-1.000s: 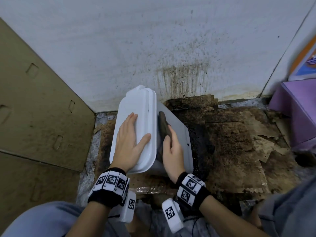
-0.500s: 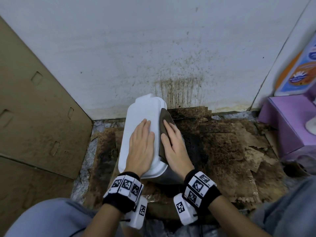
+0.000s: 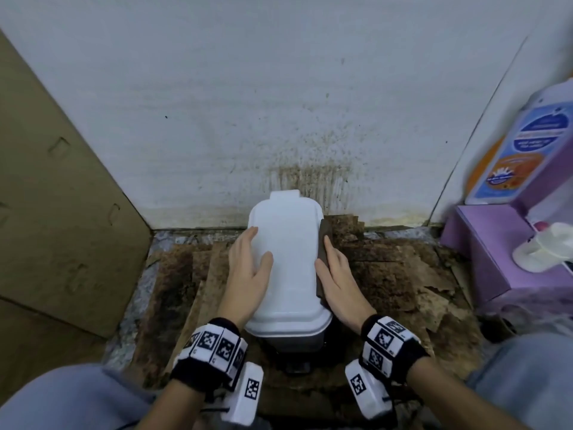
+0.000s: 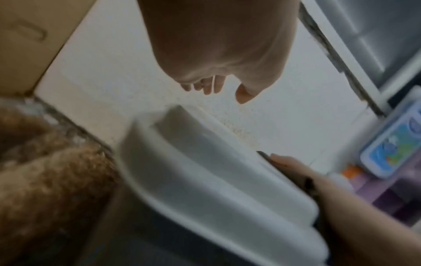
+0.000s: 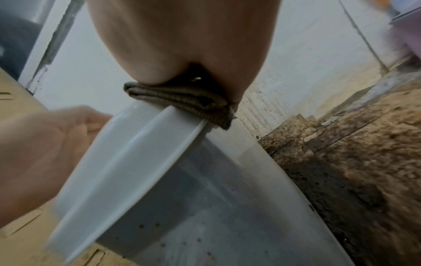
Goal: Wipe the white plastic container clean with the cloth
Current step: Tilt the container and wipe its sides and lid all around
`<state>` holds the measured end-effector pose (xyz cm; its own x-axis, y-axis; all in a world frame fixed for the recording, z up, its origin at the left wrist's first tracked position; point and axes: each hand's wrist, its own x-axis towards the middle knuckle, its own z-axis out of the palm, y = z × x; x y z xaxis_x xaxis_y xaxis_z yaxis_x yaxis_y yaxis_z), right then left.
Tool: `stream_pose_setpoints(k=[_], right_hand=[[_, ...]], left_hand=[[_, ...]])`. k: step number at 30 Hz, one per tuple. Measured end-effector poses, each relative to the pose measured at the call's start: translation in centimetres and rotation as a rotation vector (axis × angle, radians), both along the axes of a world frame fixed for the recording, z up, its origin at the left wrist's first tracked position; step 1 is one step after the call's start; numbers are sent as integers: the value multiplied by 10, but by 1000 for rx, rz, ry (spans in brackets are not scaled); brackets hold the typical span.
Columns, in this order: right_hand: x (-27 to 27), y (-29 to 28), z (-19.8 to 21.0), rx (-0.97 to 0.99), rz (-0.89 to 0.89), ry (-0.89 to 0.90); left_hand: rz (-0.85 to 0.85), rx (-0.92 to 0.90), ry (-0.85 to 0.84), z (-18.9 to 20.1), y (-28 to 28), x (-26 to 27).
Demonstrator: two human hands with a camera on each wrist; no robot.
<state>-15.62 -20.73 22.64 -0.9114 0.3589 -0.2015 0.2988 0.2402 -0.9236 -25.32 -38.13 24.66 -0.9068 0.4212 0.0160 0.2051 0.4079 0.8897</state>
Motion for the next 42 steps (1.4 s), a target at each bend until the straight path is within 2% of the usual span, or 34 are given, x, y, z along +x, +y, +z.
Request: stream_pose_setpoints(k=[2,5,8,10,18,25,31,35,42], right_hand=[[5,9,1,-27,-11,-34],[8,16,0,-32,-17,-53],[5,16,-3,-22,-30,-53],[3,15,-4,-12,-51,-52],[-2,16,-3,49,-55,-94],[3,11,-2,12,-117,-92],[18,-20,2,-3,-294,-21],[20,-45,-6,2,-393,5],[9,-44,-15,5,-323,23]], left_hand=[[34,-191,89,-1,-4,0],[92,-343,-51,-6,-3,7],[88,-291,-219,-16,3,9],[93,-261,-260,-21,7,9],[124,-258,-214,-28,13,9],[113,-234,-202,-34,7,4],[3,-218,-153,-17,-2,-6],[-65,-228,-180,-12,-8,-20],[-59,-267,-160,-24,-7,-29]])
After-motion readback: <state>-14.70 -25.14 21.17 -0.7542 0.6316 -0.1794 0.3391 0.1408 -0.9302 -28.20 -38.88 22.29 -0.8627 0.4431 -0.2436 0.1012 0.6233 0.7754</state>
